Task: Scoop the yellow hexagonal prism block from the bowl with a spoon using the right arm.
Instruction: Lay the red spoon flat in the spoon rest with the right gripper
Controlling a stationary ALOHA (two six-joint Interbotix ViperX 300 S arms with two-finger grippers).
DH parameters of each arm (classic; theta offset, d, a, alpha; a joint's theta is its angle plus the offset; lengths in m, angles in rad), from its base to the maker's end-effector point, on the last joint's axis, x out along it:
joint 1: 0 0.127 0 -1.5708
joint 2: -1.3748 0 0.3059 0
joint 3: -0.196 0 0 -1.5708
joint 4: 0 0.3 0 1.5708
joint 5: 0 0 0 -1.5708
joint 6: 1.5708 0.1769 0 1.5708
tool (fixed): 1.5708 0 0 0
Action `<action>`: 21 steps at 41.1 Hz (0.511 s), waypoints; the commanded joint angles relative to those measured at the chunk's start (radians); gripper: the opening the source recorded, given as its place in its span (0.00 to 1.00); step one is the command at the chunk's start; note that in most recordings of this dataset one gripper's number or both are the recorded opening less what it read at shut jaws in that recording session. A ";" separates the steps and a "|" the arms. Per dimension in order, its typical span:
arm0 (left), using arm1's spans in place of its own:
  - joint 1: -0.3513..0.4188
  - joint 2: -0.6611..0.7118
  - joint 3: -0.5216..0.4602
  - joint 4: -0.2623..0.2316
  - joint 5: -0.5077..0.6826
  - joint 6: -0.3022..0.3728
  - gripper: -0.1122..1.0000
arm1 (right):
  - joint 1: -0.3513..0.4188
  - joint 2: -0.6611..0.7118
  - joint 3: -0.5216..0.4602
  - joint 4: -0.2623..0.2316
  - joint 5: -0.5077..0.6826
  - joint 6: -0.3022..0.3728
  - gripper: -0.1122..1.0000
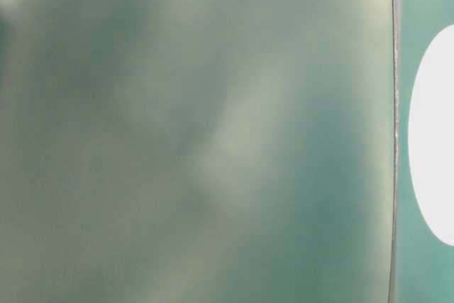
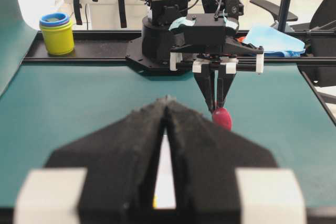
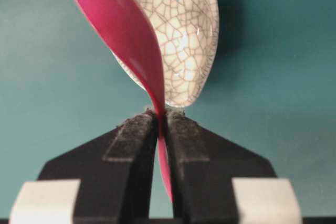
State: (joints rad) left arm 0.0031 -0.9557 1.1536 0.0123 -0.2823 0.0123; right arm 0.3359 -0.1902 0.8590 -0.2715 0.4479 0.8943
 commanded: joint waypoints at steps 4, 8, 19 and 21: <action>0.000 0.008 -0.028 0.003 -0.009 0.000 0.16 | 0.000 -0.008 -0.025 0.000 -0.015 0.000 0.19; 0.000 0.008 -0.028 0.003 -0.009 0.000 0.16 | -0.002 -0.006 -0.025 -0.002 -0.017 0.000 0.19; 0.000 0.008 -0.028 0.003 -0.009 0.000 0.16 | -0.011 -0.003 -0.025 -0.003 -0.015 -0.002 0.19; 0.000 0.008 -0.028 0.003 -0.009 0.000 0.16 | -0.011 -0.003 -0.025 -0.005 -0.015 -0.002 0.19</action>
State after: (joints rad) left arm 0.0031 -0.9572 1.1536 0.0123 -0.2823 0.0123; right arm 0.3283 -0.1825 0.8575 -0.2730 0.4387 0.8943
